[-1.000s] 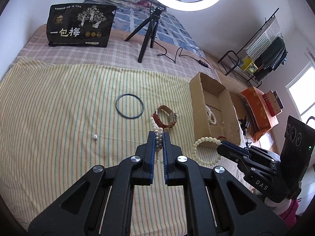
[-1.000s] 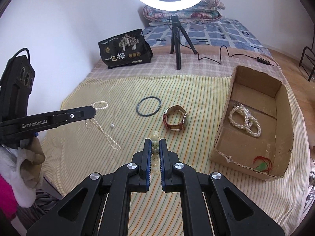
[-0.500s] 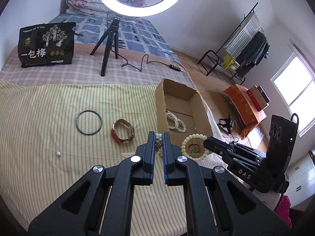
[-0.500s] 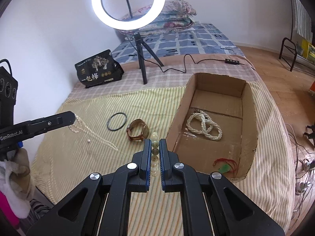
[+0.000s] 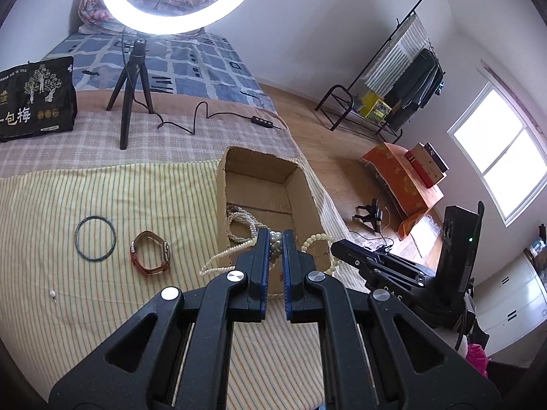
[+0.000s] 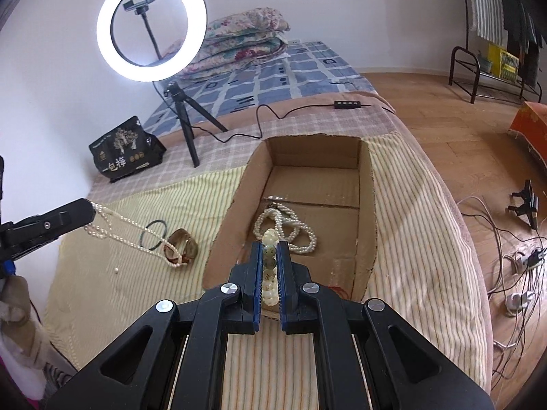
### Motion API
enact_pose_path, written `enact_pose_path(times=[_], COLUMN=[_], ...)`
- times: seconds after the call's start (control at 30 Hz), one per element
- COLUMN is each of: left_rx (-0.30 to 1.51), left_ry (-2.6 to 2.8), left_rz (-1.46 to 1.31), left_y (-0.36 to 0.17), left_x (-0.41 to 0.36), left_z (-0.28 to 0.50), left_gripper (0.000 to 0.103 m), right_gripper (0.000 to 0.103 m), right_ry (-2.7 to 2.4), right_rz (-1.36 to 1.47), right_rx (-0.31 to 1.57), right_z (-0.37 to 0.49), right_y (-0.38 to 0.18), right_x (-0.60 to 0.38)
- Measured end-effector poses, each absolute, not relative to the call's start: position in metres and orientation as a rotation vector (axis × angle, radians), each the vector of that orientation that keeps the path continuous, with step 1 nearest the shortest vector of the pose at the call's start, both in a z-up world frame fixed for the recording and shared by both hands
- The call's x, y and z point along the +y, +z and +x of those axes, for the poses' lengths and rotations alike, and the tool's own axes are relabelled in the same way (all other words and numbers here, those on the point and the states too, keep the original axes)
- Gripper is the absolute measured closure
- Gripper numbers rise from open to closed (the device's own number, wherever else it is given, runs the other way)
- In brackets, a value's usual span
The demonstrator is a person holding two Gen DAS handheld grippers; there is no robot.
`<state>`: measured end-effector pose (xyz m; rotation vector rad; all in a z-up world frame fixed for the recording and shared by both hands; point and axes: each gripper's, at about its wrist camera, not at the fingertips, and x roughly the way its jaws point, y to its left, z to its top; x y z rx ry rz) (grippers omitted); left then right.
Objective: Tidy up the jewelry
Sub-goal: 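Carry the bead bracelet and pearl strand over the cardboard box with both grippers, then open both grippers to drop the bracelet and pearls into the box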
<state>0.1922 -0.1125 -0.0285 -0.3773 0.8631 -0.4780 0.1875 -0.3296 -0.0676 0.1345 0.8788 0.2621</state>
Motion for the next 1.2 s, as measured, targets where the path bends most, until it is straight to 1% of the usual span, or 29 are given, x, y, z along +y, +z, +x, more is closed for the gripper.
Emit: enact_pose_path(times=[0.53,1.2], left_rx=[0.862,0.955], left_ry=[-0.527,-0.468], left_rz=[-0.385,-0.348], left_y=[-0.031,-0.073], left_x=[-0.152,-0.161], left_z=[0.213,0.234], left_gripper=[0.098,0.098], right_gripper=[0.097,0.097], right_ry=[0.189,0.154], right_rz=[0.121,0.102], right_rx=[0.961,1.006], right_z=[0.198,0.200], right_y=[-0.101,-0.116], right_x=[-0.352,-0.357])
